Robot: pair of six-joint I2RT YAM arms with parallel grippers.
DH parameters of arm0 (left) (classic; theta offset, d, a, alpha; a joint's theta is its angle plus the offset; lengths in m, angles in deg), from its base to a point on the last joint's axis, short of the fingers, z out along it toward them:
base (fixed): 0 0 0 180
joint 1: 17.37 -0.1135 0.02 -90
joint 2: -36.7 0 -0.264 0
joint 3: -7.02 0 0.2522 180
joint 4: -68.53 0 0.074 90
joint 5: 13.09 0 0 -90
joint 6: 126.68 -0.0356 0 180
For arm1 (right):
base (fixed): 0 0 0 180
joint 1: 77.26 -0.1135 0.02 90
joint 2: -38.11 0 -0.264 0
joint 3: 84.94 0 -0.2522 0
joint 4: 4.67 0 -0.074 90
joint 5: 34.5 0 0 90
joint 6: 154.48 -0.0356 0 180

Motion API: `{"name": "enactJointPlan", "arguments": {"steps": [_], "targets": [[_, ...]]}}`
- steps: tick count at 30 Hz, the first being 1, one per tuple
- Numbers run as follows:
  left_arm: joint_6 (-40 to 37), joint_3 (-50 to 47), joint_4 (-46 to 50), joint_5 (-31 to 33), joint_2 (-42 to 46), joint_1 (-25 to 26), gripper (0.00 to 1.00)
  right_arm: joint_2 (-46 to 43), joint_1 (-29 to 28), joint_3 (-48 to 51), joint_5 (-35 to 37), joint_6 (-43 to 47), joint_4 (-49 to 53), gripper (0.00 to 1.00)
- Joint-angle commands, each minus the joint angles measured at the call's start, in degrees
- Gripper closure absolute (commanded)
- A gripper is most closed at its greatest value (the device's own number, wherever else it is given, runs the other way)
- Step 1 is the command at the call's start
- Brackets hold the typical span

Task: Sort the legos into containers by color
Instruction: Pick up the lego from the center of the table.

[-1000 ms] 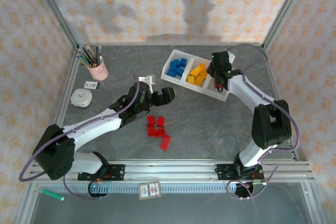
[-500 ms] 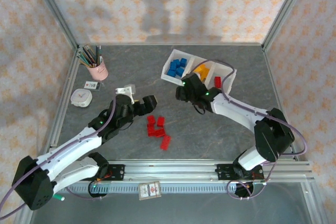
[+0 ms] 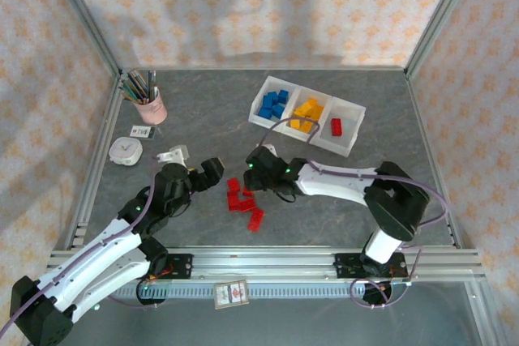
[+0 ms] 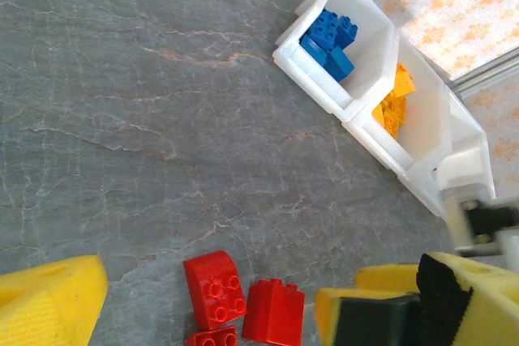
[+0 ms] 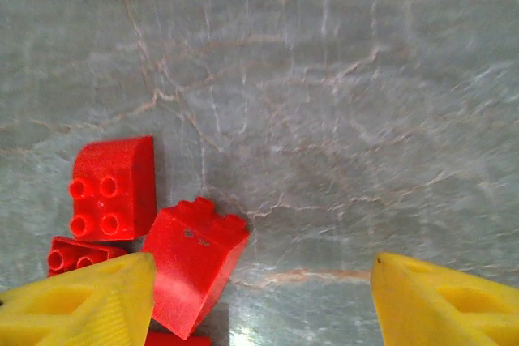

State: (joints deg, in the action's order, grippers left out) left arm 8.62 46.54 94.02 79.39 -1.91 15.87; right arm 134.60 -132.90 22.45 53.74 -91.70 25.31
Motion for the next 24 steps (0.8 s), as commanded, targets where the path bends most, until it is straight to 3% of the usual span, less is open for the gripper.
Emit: {"name": "enactJointPlan", "arguments": {"steps": [1,8,15,24], "targets": [[1.4,-0.4,2.4,2.2,1.0,-0.5,0.01,2.3,-1.3,-3.2,1.7,-5.2,-0.6,0.28],[1.0,-0.3,2.6,2.5,1.1,-0.6,0.01,7.6,-3.0,-6.5,3.1,-8.2,0.6,0.27],[0.7,-0.5,1.9,2.1,0.8,-0.7,0.01,6.9,-3.1,-5.1,6.0,-10.0,3.2,0.37],[0.8,-0.9,0.5,1.3,-0.1,-0.8,0.01,5.9,-3.8,-4.2,8.4,-11.1,7.9,0.39]]}}
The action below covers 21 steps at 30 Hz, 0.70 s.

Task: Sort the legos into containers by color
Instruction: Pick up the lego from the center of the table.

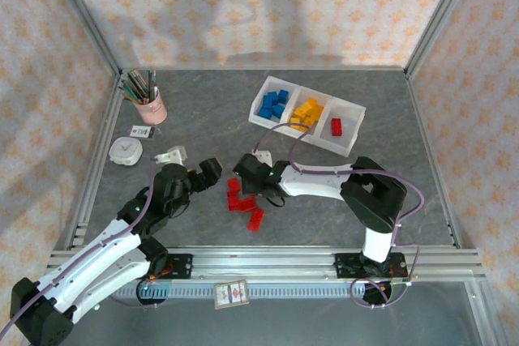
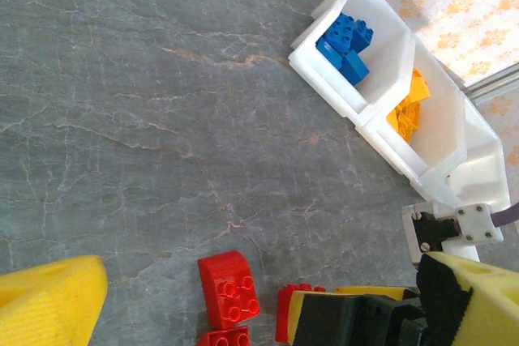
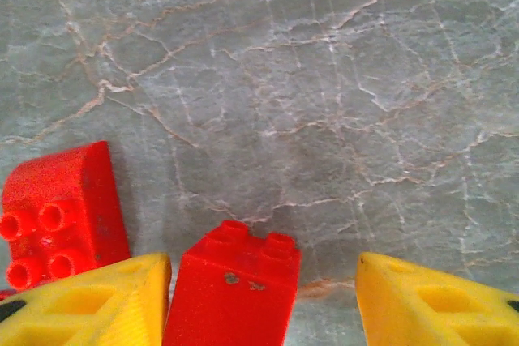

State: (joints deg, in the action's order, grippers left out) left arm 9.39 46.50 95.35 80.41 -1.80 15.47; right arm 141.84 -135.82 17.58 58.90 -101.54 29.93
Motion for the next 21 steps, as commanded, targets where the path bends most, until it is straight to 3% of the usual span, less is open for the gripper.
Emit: {"name": "enactJointPlan", "arguments": {"steps": [1,15,21], "targets": [[0.1,-0.8,-0.8,0.2,-0.3,-0.5,0.01,-1.3,-1.1,0.4,3.4,-1.5,3.6,0.39],[0.5,-0.8,-1.3,-0.7,0.0,-0.5,0.01,2.4,-1.7,-1.0,3.8,-0.4,1.1,0.61],[-0.1,0.1,-2.4,-1.9,-1.0,-0.5,0.01,-0.8,-1.7,0.0,5.2,0.3,0.7,0.69]]}}
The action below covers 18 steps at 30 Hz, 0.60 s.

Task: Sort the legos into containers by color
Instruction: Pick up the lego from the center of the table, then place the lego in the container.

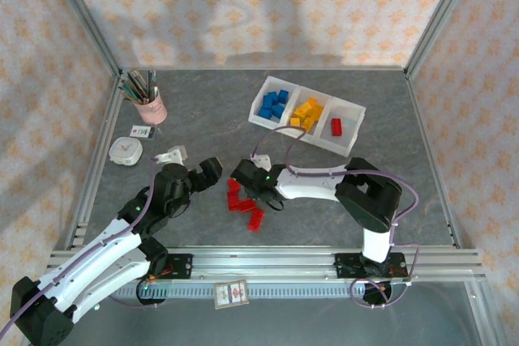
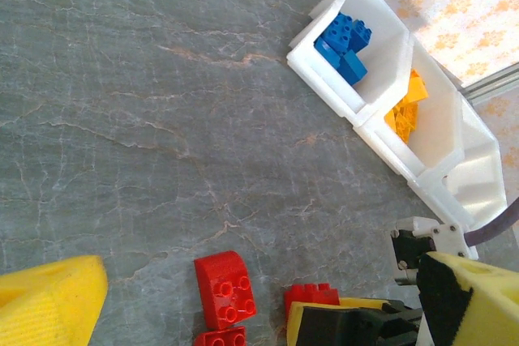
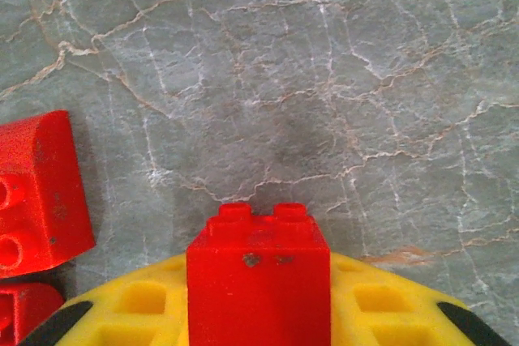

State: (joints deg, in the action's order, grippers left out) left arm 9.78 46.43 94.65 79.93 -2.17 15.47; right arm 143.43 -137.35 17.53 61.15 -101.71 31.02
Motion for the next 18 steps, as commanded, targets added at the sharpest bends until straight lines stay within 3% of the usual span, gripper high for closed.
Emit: {"name": "enactJointPlan", "arguments": {"steps": [1,8,18], "targets": [[-0.7,0.3,-1.9,-1.7,-0.9,-0.5,0.01,-3.2,0.0,0.2,3.4,0.5,-0.2,0.69],[-2.4,2.5,-5.7,-4.5,-5.3,-0.5,0.01,-11.8,3.8,1.9,6.0,1.4,1.3,0.7],[-4.4,7.9,-12.9,-10.6,-15.5,-0.5,0.01,-21.9,19.5,4.8,7.6,5.9,0.8,0.68]]}}
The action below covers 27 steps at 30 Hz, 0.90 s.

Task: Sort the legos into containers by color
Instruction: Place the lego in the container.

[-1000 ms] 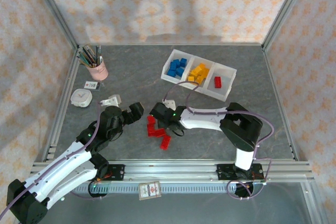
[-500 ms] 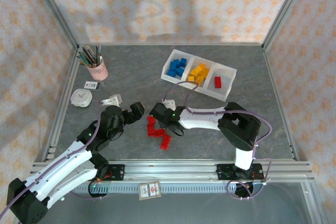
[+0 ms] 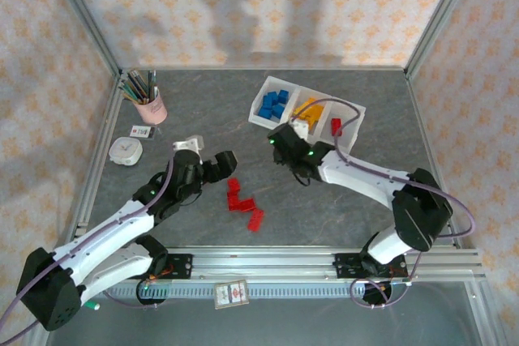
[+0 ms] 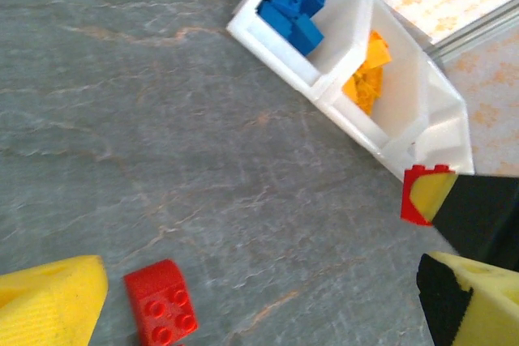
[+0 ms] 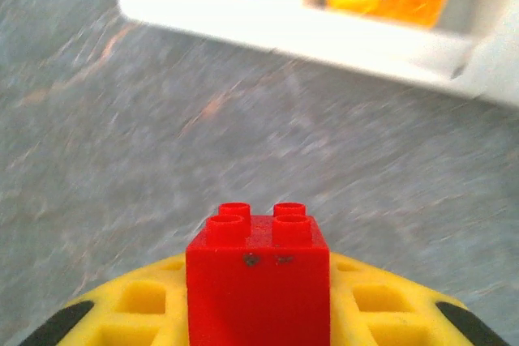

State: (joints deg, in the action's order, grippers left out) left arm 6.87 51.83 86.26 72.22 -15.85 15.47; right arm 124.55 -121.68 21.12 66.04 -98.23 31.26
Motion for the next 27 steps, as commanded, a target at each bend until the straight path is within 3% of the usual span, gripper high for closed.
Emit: {"name": "enactJointPlan", "arguments": {"steps": [1,8,15,23,27], "targets": [[-1.7,3.0,-5.2,-3.5,-2.8,-0.5,0.01,-3.7,5.4,1.3,2.8,2.8,0.3,0.68],[-2.8,7.6,-9.9,-7.9,-10.7,-0.4,0.01,-4.5,17.7,0.5,3.0,6.6,-1.8,0.67],[-2.7,10.9,-13.6,-11.1,-17.1,-0.3,0.01,2.0,26.5,-2.4,1.6,10.0,-5.2,0.66],[-2.8,11.7,-15.3,-11.7,-19.9,-0.3,0.01,12.8,32.3,-9.7,0.2,12.7,-6.4,0.64],[-2.9,11.5,-15.0,-11.4,-19.6,-0.3,0.01,14.6,33.3,-11.8,1.1,13.6,-6.0,0.53]]}}
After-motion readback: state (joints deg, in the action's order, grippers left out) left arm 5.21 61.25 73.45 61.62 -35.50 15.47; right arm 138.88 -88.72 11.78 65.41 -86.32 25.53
